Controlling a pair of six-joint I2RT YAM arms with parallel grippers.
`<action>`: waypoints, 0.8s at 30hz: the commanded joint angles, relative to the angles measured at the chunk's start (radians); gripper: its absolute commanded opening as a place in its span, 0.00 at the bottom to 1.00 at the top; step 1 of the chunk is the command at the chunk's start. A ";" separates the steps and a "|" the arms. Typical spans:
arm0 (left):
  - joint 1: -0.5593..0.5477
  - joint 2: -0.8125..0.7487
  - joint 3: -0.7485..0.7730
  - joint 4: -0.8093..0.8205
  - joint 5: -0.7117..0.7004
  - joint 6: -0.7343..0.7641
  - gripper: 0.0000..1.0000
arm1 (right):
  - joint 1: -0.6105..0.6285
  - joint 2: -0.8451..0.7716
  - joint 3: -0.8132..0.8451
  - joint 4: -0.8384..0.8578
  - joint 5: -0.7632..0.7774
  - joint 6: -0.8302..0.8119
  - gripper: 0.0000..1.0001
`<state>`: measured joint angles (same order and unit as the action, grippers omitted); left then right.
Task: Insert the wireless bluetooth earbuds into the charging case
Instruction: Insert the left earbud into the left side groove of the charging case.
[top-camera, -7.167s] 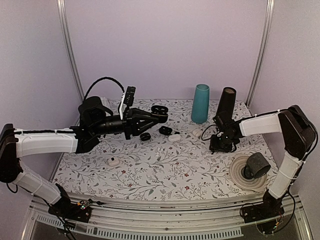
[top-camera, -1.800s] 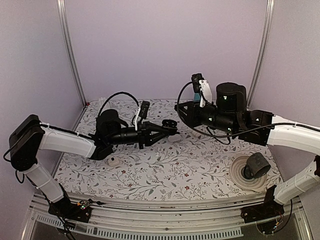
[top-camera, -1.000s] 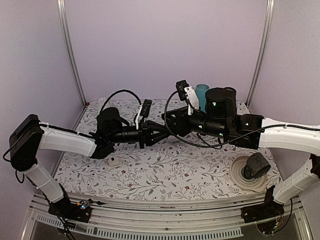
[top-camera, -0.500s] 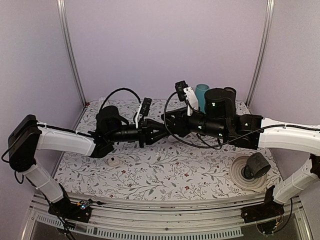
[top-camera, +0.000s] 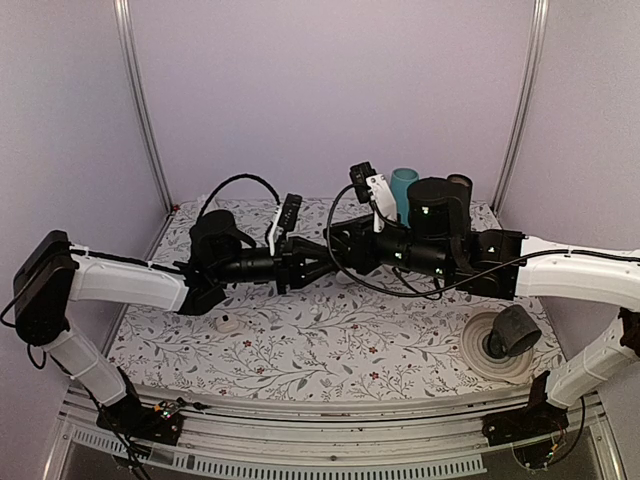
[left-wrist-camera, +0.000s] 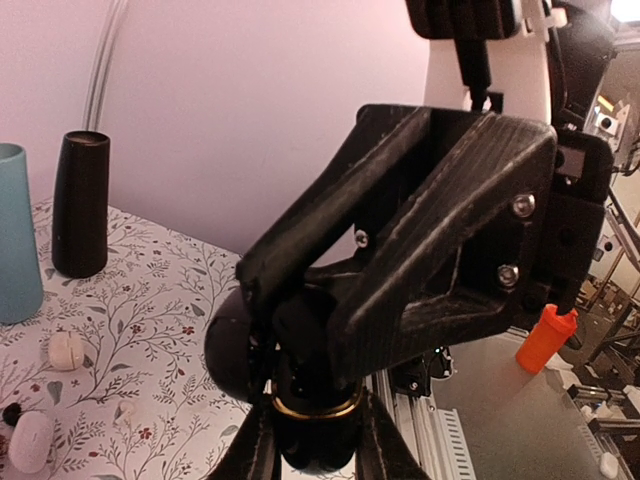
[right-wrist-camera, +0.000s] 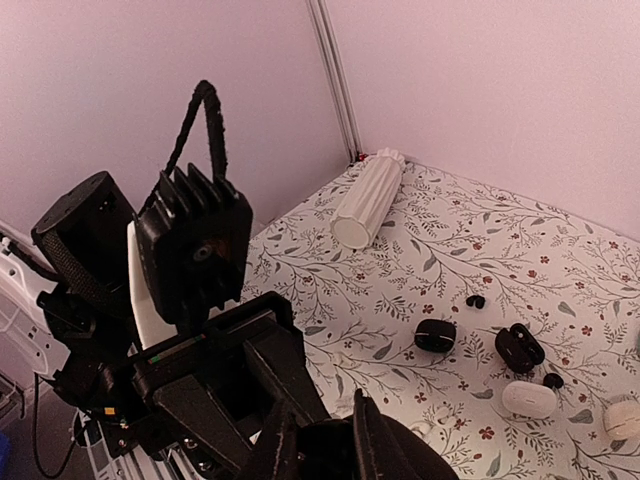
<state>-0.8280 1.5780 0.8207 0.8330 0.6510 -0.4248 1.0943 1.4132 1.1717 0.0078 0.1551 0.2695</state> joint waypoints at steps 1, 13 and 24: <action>-0.010 -0.039 0.030 0.011 0.003 0.020 0.00 | 0.013 0.014 0.029 -0.013 0.023 -0.014 0.16; -0.011 -0.041 0.032 -0.002 -0.019 0.029 0.00 | 0.024 0.029 0.029 0.002 -0.042 -0.014 0.16; -0.010 -0.045 0.031 -0.006 -0.031 0.035 0.00 | 0.026 0.030 0.029 0.005 -0.041 -0.005 0.17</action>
<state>-0.8333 1.5658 0.8234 0.8009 0.6456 -0.4076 1.1004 1.4303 1.1755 0.0124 0.1413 0.2634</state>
